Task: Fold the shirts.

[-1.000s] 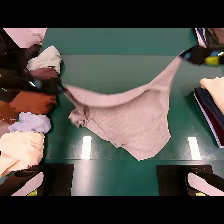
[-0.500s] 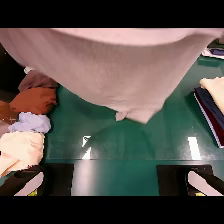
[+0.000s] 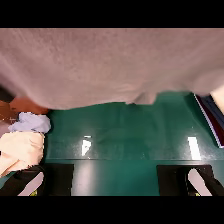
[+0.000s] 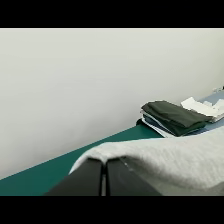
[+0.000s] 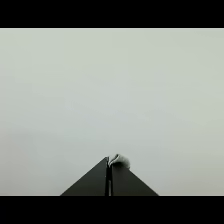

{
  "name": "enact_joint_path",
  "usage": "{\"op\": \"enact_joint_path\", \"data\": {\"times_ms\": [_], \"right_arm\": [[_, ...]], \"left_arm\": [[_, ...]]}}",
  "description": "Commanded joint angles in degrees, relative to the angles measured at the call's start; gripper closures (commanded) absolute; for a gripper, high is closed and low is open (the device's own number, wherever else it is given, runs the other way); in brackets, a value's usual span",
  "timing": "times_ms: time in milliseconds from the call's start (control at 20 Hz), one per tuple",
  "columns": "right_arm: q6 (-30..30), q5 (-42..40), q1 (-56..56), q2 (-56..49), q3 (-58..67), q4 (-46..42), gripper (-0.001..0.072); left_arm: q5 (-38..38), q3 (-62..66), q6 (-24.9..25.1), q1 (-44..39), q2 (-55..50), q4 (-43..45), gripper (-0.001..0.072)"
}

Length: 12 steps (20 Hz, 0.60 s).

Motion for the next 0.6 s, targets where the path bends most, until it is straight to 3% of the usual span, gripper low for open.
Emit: {"op": "enact_joint_path", "data": {"times_ms": [0,150,350,550], "right_arm": [[-0.07,3.56,-2.14,-5.01,7.34,1.9,0.0704],[0.02,7.74,-0.61,-11.61,4.15,7.98,0.0704],[0.52,11.02,8.63,-19.37,-13.68,6.99,0.0703],[0.46,7.26,16.52,-31.89,-20.83,0.5,0.0703]], "left_arm": [[-2.49,-4.17,-1.31,0.07,0.42,-1.16,0.0683],[-2.8,-18.01,-1.38,0.07,0.33,2.29,0.0683],[-2.01,-38.77,-1.79,0.07,-4.44,5.07,0.0682],[10.21,-50.93,1.36,0.07,-15.47,5.46,0.0683]]}}
